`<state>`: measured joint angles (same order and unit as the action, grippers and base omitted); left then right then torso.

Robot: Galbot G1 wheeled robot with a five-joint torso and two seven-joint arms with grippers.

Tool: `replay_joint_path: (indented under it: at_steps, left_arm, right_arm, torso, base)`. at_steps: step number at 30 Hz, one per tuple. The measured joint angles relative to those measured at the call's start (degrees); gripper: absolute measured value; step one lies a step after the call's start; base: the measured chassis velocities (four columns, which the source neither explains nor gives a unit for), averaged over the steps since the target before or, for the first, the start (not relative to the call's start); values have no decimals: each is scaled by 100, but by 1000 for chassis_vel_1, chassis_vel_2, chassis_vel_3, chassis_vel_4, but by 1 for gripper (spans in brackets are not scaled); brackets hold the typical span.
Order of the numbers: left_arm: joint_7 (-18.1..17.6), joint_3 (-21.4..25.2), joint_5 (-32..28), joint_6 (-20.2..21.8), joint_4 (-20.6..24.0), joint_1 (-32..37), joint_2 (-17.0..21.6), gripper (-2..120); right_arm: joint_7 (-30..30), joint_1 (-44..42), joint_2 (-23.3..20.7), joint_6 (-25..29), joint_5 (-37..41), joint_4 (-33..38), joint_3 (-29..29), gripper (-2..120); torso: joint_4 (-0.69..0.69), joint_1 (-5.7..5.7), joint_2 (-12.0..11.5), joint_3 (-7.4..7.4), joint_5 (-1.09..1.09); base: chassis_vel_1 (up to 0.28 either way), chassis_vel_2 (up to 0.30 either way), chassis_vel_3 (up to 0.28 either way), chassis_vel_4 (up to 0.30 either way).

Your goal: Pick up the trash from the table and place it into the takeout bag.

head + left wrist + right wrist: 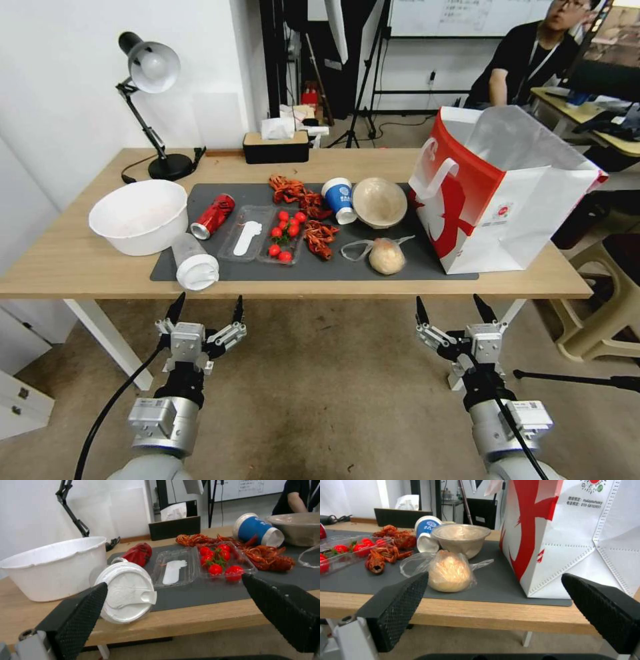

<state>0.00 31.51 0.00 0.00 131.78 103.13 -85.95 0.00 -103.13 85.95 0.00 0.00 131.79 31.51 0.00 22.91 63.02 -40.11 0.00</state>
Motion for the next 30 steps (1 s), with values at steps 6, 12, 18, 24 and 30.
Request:
replay_joint_path:
  at_steps: [6, 12, 18, 24, 30]
  left_arm:
    - [0, 0, 0, 0, 0, 0, 0, 100]
    - [0, 0, 0, 0, -1, 0, 0, 100]
    - [-16, -32, 0, 4, 4, 10, -14, 100]
    - [-355, -651, 147, 316, 135, 244, -325, 100]
    - [-679, -1250, 297, 624, 266, 467, -622, 100]
  right_arm:
    - [0, 0, 0, 0, 1, 0, 0, 100]
    - [0, 0, 0, 0, 0, 0, 0, 100]
    - [-12, 6, -18, -7, 22, -6, 1, 100]
    - [-457, 215, -566, -477, 703, -288, 105, 100]
    - [-901, 468, -1169, -857, 1385, -561, 220, 100]
  torso:
    - [0, 0, 0, 0, 0]
    - [0, 0, 0, 0, 0]
    - [0, 0, 0, 0, -1]
    - [1, 0, 0, 0, 2]
    - [-3, 1, 0, 0, 0]
  base:
    - [0, 0, 0, 0]
    - [0, 0, 0, 0]
    - [0, 0, 0, 0]
    - [0, 0, 0, 0]
    - [0, 0, 0, 0]
